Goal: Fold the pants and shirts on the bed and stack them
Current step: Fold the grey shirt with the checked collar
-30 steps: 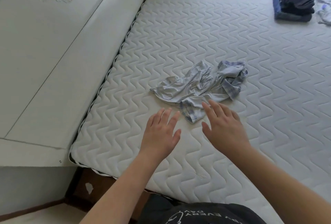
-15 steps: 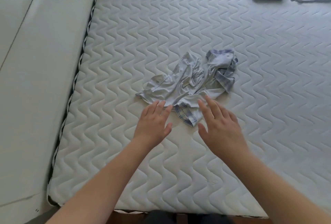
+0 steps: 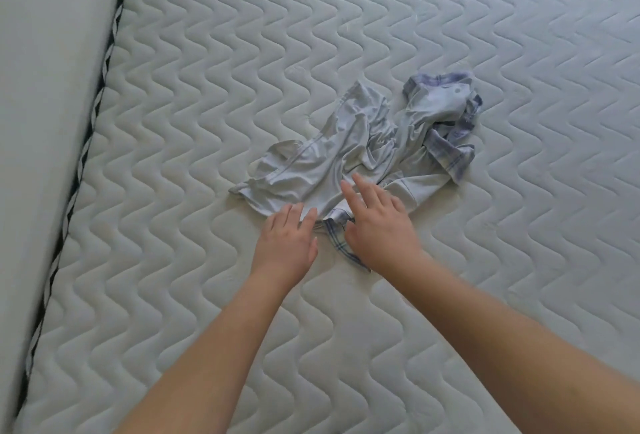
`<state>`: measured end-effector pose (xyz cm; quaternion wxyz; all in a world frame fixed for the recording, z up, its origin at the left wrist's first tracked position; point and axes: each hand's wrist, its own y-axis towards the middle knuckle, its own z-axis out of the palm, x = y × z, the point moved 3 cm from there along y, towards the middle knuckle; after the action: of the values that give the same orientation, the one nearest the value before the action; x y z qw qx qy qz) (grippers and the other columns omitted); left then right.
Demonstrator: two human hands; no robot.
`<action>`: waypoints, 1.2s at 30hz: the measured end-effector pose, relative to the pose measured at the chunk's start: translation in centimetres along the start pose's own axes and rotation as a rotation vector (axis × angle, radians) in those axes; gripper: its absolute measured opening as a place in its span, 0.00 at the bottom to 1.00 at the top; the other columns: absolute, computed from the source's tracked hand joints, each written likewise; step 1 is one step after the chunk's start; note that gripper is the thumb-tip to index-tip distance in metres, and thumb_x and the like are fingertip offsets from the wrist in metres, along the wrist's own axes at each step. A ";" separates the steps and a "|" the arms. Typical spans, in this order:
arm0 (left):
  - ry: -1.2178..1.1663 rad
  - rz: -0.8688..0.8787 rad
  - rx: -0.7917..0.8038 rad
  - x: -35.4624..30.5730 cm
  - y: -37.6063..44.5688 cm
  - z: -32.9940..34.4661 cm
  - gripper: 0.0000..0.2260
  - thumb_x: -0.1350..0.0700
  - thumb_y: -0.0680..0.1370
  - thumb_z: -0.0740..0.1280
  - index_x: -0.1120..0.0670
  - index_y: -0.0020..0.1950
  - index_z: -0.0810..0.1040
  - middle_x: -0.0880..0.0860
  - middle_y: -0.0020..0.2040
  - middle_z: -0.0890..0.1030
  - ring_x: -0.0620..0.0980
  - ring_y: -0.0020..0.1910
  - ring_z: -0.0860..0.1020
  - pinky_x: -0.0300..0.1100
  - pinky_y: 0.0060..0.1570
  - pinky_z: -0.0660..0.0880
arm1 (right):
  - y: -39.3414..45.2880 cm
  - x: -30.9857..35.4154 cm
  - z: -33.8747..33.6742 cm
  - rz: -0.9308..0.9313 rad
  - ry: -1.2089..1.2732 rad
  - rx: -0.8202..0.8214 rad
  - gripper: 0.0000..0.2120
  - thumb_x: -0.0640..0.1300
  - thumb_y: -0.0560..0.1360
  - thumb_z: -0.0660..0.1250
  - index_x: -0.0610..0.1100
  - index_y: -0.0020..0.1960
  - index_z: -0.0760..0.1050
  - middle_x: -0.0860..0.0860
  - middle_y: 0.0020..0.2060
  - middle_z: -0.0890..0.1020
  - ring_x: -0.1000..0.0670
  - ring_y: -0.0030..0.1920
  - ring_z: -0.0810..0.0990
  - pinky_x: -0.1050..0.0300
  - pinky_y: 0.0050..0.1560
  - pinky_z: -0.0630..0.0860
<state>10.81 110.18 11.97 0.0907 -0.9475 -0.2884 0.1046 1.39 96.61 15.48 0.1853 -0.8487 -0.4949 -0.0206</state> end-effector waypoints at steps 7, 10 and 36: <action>0.011 0.017 -0.048 2.8 7.6 6.6 0.24 0.50 0.79 0.64 0.52 0.75 0.68 0.56 0.71 0.72 0.56 0.72 0.68 0.51 0.67 0.66 | 6.6 -3.0 8.1 0.091 0.142 0.061 0.30 0.53 0.81 0.56 0.50 0.80 0.51 0.50 0.79 0.54 0.48 0.78 0.54 0.50 0.74 0.54; -0.015 -0.039 0.008 5.0 11.1 9.0 0.28 0.47 0.81 0.60 0.49 0.80 0.58 0.55 0.78 0.62 0.55 0.77 0.59 0.51 0.73 0.58 | 9.0 -4.3 10.4 0.100 0.095 0.046 0.31 0.55 0.81 0.56 0.50 0.80 0.49 0.49 0.79 0.53 0.47 0.78 0.52 0.50 0.75 0.49; -1.208 -0.410 0.386 -3.6 3.1 10.2 0.13 0.51 0.82 0.64 0.51 0.38 0.81 0.45 0.32 0.82 0.42 0.31 0.79 0.33 0.30 0.73 | -1.2 -12.3 10.8 0.329 0.255 0.093 0.23 0.41 0.76 0.64 0.49 0.70 0.68 0.51 0.70 0.67 0.47 0.69 0.65 0.52 0.67 0.63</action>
<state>6.99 106.73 1.98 0.0994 -0.6152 -0.4387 0.6475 -7.50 90.49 3.09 0.2863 -0.8991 -0.3228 -0.0741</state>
